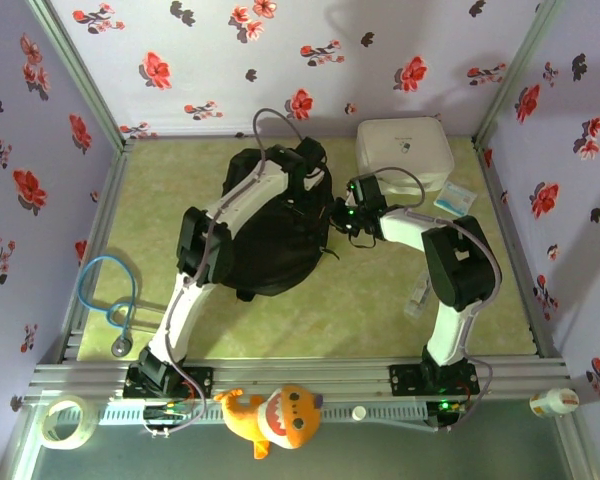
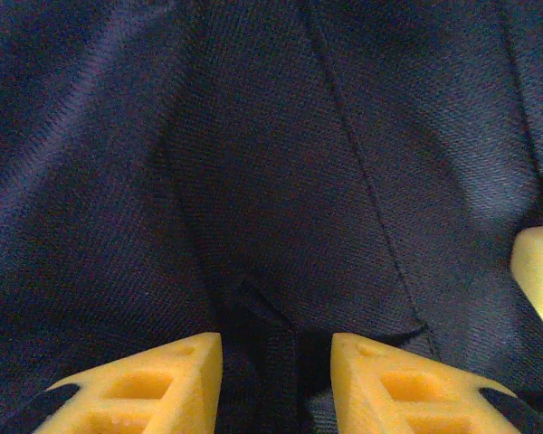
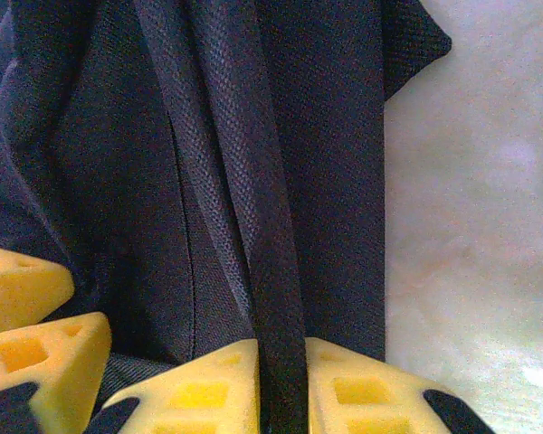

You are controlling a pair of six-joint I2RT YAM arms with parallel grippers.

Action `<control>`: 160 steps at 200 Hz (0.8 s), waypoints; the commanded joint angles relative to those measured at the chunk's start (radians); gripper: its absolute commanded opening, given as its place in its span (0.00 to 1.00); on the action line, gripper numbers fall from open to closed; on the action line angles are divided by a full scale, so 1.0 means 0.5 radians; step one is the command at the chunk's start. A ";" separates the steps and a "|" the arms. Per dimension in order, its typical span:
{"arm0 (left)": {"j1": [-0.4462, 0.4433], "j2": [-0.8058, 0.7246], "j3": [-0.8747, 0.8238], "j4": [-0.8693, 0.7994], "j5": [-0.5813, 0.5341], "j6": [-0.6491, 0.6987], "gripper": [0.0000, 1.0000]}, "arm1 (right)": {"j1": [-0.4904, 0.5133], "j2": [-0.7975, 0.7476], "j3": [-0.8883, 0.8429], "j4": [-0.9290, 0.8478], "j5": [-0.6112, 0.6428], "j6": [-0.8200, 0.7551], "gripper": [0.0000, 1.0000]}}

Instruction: Pack the student bag

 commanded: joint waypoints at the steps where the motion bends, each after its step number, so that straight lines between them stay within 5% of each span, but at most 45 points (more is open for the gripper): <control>1: -0.011 0.082 0.089 -0.125 -0.070 0.052 0.37 | 0.037 -0.059 -0.042 -0.055 -0.029 0.022 0.17; 35: -0.020 0.153 0.211 -0.210 -0.236 -0.001 0.33 | 0.059 -0.077 -0.045 -0.072 -0.006 0.014 0.17; 82: -0.019 0.115 0.247 -0.166 -0.281 -0.074 0.14 | 0.089 -0.116 -0.041 -0.127 0.055 -0.023 0.14; 160: 0.054 -0.189 -0.038 0.064 0.058 -0.285 0.06 | 0.130 -0.149 -0.056 -0.191 0.161 -0.075 0.13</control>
